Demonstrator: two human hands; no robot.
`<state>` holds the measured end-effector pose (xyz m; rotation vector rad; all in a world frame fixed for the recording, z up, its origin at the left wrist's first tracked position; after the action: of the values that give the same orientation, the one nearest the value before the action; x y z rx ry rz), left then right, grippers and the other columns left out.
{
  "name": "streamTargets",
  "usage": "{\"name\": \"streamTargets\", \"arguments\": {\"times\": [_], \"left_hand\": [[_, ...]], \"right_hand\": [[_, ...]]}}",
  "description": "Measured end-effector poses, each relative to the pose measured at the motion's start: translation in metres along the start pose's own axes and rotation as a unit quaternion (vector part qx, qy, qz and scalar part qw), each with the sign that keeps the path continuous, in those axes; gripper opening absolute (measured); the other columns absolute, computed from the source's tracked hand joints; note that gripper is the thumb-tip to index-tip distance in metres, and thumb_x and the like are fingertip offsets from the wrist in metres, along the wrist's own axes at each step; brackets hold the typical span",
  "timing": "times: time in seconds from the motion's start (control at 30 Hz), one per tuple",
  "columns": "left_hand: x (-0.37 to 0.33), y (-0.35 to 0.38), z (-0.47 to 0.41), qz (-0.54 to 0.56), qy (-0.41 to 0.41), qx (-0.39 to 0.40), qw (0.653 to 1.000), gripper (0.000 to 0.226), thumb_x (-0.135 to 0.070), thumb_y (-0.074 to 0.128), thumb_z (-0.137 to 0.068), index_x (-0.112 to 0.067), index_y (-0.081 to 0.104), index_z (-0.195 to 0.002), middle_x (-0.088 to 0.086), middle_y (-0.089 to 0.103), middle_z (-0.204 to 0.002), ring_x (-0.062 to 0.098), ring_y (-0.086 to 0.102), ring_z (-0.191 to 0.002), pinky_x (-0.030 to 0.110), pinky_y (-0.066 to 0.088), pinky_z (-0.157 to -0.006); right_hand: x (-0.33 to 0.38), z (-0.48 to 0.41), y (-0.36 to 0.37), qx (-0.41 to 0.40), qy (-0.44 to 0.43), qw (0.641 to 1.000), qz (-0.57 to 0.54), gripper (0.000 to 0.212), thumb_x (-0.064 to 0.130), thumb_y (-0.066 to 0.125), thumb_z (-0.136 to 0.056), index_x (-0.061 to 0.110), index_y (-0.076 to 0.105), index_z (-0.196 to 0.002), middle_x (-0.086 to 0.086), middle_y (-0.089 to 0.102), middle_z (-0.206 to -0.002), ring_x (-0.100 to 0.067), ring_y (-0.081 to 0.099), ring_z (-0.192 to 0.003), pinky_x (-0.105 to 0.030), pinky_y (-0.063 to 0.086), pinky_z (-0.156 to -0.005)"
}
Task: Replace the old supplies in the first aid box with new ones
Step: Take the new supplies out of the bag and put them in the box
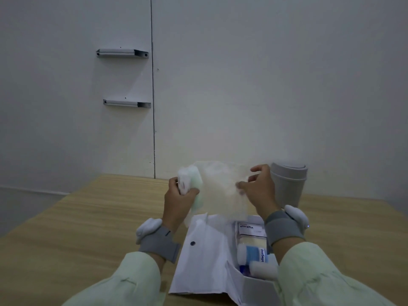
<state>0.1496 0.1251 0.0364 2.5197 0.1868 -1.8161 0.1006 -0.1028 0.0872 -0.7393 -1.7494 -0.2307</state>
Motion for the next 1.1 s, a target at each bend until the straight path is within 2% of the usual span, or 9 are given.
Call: {"name": "streamTargets", "arguments": {"times": [0.13,0.23,0.33,0.43,0.6,0.7,0.9,1.03,1.1], "left_hand": [[0.001,0.012,0.006,0.076,-0.035,0.017,0.996,0.021,-0.014,0.069,-0.080,-0.014,0.058,-0.098,0.001,0.063,-0.092,0.024,0.060,-0.088,0.039,0.050,-0.078],[-0.001,0.020,0.011,0.128,-0.050,0.036,0.990,0.017,-0.009,0.068,-0.080,-0.021,0.058,-0.087,0.001,0.063,-0.091,0.022,0.060,-0.086,0.034,0.050,-0.076],[-0.001,0.026,0.016,0.179,-0.077,0.062,0.979,0.020,-0.006,0.066,-0.081,-0.022,0.062,-0.092,0.002,0.066,-0.095,0.020,0.062,-0.087,0.031,0.052,-0.073],[0.004,0.028,0.020,0.213,-0.107,0.069,0.969,0.024,-0.004,0.064,-0.081,-0.016,0.064,-0.102,0.007,0.067,-0.099,0.027,0.064,-0.091,0.036,0.053,-0.076],[0.015,0.029,0.022,0.238,-0.130,0.062,0.961,0.023,-0.004,0.063,-0.081,-0.011,0.065,-0.103,0.009,0.067,-0.095,0.030,0.063,-0.091,0.038,0.053,-0.075],[0.017,0.033,0.022,0.246,-0.134,0.065,0.958,0.025,-0.006,0.065,-0.080,-0.012,0.065,-0.105,0.013,0.068,-0.104,0.032,0.064,-0.097,0.049,0.053,-0.086],[0.015,0.035,0.017,0.302,-0.144,0.065,0.940,0.055,-0.013,0.069,-0.067,-0.010,0.060,-0.121,0.015,0.065,-0.120,0.035,0.062,-0.109,0.058,0.049,-0.094],[0.008,0.039,0.018,0.346,-0.159,0.101,0.919,0.067,-0.019,0.068,-0.060,-0.013,0.057,-0.126,0.013,0.063,-0.118,0.034,0.060,-0.106,0.041,0.056,-0.066],[0.004,0.039,0.016,0.360,-0.150,0.123,0.913,0.068,-0.020,0.067,-0.057,-0.015,0.057,-0.125,0.011,0.061,-0.114,0.032,0.058,-0.103,0.035,0.055,-0.061]], "right_hand": [[-0.004,0.002,-0.013,-0.028,-0.041,0.998,0.046,0.032,0.015,0.077,-0.073,0.013,0.051,-0.091,-0.009,0.055,-0.097,-0.025,0.051,-0.088,-0.031,0.042,-0.074],[-0.007,0.005,-0.022,-0.039,-0.051,0.995,0.071,0.033,0.016,0.076,-0.075,0.009,0.055,-0.099,-0.008,0.055,-0.100,-0.024,0.051,-0.092,-0.028,0.038,-0.075],[-0.011,0.006,-0.041,-0.088,-0.040,0.994,0.048,0.041,0.005,0.074,-0.074,0.006,0.051,-0.109,-0.010,0.058,-0.089,-0.028,0.057,-0.082,-0.030,0.043,-0.070],[-0.017,0.006,-0.056,-0.106,-0.039,0.992,0.048,0.024,0.005,0.070,-0.079,0.007,0.056,-0.099,-0.015,0.068,-0.081,-0.030,0.067,-0.078,-0.038,0.054,-0.075],[-0.015,0.007,-0.068,-0.137,-0.077,0.978,0.139,0.008,0.012,0.065,-0.084,0.004,0.064,-0.082,-0.014,0.066,-0.087,-0.028,0.057,-0.079,-0.031,0.045,-0.073],[-0.007,0.009,-0.073,-0.150,-0.113,0.966,0.178,0.005,0.005,0.069,-0.079,0.000,0.068,-0.079,-0.017,0.061,-0.093,-0.023,0.051,-0.077,-0.027,0.041,-0.073],[-0.010,0.007,-0.059,-0.036,-0.067,0.997,0.029,0.026,0.012,0.065,-0.074,0.016,0.045,-0.058,-0.006,0.054,-0.060,-0.027,0.056,-0.064,-0.037,0.049,-0.066],[-0.022,0.006,-0.041,0.054,0.042,0.991,-0.113,0.035,0.032,0.048,-0.067,0.000,0.054,-0.077,-0.026,0.062,-0.077,-0.026,0.054,-0.070,-0.038,0.047,-0.065],[-0.026,0.009,-0.032,0.111,0.094,0.972,-0.185,0.031,0.031,0.041,-0.081,0.008,0.058,-0.094,-0.017,0.072,-0.095,-0.028,0.063,-0.078,-0.037,0.048,-0.071]]}}
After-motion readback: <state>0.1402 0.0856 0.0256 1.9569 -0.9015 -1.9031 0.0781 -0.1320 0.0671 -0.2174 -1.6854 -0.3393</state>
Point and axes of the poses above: each hand's wrist, its own z-axis away from the middle knuckle, its own y-axis out of the palm, x = y × z, the point moved 7 cm from there along -z, towards the middle knuckle
